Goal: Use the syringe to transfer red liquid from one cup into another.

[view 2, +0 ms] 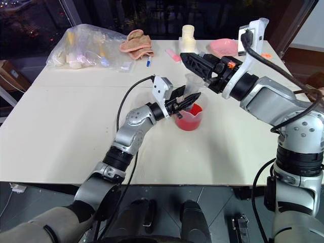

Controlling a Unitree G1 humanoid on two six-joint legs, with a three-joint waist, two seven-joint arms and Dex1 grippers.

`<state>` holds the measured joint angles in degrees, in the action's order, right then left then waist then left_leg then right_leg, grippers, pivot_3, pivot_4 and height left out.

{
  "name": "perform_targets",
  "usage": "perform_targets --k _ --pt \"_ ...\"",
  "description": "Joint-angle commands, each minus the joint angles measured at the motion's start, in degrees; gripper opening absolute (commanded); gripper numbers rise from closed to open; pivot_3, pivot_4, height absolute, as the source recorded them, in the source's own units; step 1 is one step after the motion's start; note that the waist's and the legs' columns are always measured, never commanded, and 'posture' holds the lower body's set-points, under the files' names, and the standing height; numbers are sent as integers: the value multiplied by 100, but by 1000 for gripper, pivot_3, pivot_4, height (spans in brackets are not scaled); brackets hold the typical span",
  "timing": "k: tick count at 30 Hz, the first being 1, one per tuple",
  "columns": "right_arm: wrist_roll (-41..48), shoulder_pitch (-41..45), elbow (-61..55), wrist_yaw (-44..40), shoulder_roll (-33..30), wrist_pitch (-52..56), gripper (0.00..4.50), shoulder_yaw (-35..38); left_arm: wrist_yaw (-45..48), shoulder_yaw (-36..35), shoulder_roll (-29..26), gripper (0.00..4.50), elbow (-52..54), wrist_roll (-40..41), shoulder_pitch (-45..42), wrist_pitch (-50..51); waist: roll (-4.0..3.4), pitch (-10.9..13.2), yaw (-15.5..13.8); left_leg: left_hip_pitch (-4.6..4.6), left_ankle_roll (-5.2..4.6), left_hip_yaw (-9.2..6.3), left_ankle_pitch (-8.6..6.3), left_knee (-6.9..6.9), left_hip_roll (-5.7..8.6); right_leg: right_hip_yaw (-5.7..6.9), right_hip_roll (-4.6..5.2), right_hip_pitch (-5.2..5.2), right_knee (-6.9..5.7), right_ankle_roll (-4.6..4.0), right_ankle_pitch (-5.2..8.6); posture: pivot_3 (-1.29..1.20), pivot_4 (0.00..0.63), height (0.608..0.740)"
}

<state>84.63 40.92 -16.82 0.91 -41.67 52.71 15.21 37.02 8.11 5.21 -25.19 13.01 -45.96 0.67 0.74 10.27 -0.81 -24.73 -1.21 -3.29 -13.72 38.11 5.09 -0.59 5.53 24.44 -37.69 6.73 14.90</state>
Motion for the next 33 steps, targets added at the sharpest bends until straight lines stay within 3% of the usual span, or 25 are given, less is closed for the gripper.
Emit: perform_targets --k 1,10,18,25,33 --pt "330 15 -250 -75 -244 46 3661 356 -69 -117 76 1512 136 68 -232 -51 0 0 1 0 -1 0 -1 0 0 0 0 0 1 0 0 0 150 740" --pt "918 -319 -375 -83 -908 110 3661 797 -145 -214 128 1512 131 104 -340 -72 1 0 6 0 -4 1 -2 -5 -1 0 0 -4 12 1 0 0 150 740" --pt "1051 -565 -452 -4 -946 -26 3661 823 -456 -690 34 1512 1372 849 -732 1083 3 2 7 -6 -7 0 -4 -5 -2 0 0 -5 22 4 -2 0 150 740" --pt "903 -414 -229 -210 -788 -17 3661 468 -814 -1044 -567 1512 2477 1091 -732 1619 2 1 24 -6 -7 0 -4 -5 -4 0 -4 -6 23 5 -3 0 150 740" --pt "643 154 252 -647 -574 106 3661 2 -1179 -933 -1195 1512 3045 436 57 1160 2 1 0 -6 -6 -1 -4 -5 -2 0 -3 -9 33 5 -3 0 150 740"
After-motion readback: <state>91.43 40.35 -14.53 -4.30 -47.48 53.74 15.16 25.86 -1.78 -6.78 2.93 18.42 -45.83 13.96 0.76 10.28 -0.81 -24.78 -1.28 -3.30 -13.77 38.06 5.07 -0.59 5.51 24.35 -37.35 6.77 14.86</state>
